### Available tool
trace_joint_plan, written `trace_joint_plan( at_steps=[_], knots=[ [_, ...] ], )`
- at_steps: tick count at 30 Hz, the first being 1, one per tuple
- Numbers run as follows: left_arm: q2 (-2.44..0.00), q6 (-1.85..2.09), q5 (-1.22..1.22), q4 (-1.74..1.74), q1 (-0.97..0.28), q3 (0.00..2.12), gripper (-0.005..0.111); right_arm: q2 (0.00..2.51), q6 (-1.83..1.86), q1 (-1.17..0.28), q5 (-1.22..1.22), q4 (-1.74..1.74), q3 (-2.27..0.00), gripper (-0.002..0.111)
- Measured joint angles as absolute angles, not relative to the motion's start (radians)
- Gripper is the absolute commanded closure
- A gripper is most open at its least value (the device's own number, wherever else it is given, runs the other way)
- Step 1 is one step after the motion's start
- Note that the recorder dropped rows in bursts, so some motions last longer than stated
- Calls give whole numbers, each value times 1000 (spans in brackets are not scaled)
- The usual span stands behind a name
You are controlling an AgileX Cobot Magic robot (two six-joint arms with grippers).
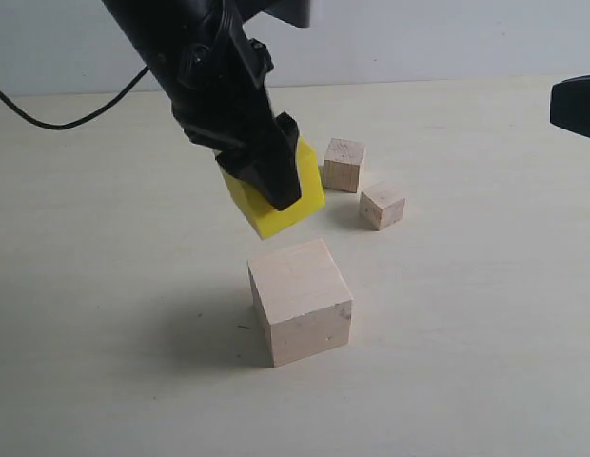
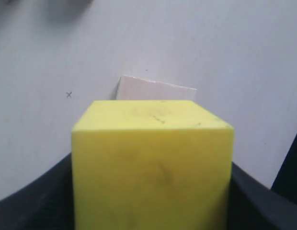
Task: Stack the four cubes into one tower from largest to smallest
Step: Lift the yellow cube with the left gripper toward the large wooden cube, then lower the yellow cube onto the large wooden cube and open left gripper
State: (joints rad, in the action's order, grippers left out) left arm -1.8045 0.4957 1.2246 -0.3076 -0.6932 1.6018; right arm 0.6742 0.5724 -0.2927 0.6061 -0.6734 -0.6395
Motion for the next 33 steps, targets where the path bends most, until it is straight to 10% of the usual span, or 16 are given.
trace_joint_plan(
  at_steps=[33],
  knots=[
    [-1986,649,1223,-326,-730,1600,107,674,572,-293,608,-673,-639,108]
  ],
)
